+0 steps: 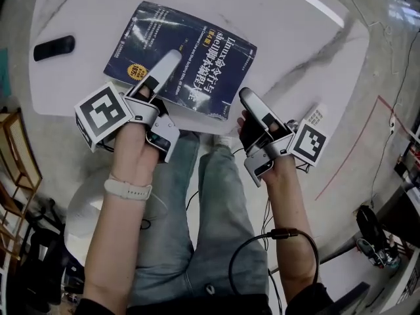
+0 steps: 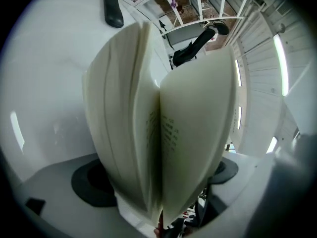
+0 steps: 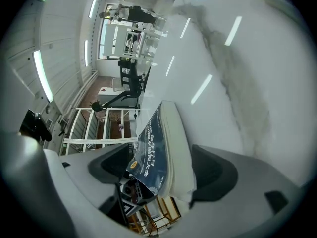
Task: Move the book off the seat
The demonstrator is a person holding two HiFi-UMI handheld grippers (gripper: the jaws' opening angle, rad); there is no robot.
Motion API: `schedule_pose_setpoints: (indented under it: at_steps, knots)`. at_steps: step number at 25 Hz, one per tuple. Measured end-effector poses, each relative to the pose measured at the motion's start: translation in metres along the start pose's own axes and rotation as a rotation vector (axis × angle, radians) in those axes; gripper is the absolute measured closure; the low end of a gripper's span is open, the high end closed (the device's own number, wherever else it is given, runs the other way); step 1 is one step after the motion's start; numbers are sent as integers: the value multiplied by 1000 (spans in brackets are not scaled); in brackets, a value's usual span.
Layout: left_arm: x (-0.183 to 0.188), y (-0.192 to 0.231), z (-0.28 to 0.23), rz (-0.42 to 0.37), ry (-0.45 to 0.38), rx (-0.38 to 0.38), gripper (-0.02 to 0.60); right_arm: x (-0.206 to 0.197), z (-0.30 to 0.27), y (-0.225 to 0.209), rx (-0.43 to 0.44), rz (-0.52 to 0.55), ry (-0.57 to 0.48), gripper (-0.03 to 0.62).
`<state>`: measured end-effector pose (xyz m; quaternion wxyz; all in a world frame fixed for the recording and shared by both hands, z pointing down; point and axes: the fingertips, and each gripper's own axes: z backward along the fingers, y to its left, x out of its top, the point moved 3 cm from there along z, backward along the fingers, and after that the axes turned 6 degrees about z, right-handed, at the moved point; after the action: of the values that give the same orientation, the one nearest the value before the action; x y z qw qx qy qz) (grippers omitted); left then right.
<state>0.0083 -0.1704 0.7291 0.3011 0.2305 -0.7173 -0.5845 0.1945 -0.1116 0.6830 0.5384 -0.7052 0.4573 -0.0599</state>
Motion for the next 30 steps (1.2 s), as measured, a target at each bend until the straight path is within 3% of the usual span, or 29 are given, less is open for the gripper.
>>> schedule_pose_setpoints:
  at_steps: [4, 7, 11, 14, 18, 19, 20, 22, 24, 27, 30]
  knots:
    - [-5, 25, 21, -2, -33, 130, 30, 3, 1, -2, -5, 12, 6, 210]
    - [-1, 27, 42, -81, -115, 150, 28, 3, 4, -4, -1, 21, 8, 210]
    - [-3, 14, 57, -117, -134, 81, 28, 0, 9, -3, 2, 24, 11, 210]
    - [-11, 7, 62, -113, -87, 31, 29, -3, 11, 1, 1, 45, 24, 210]
    - [-32, -19, 66, -91, -21, -108, 42, -11, 11, 23, 39, 128, 78, 219]
    - [-38, -22, 70, -110, -19, -116, 51, -13, 12, 29, 42, 164, 87, 246]
    - [-43, -24, 74, -136, -19, -110, 61, -14, 15, 36, 41, 208, 88, 317]
    - [-51, -25, 82, -194, -18, -92, 95, -13, 21, 51, 37, 319, 73, 441]
    - [-57, -29, 90, -241, -20, -100, 155, -10, 28, 65, 29, 444, 66, 524]
    - [-65, -41, 101, -333, -35, -135, 287, -10, 35, 82, 20, 588, 90, 570]
    - [-71, -56, 115, -411, -88, -165, 424, -13, 43, 101, 40, 643, 116, 580]
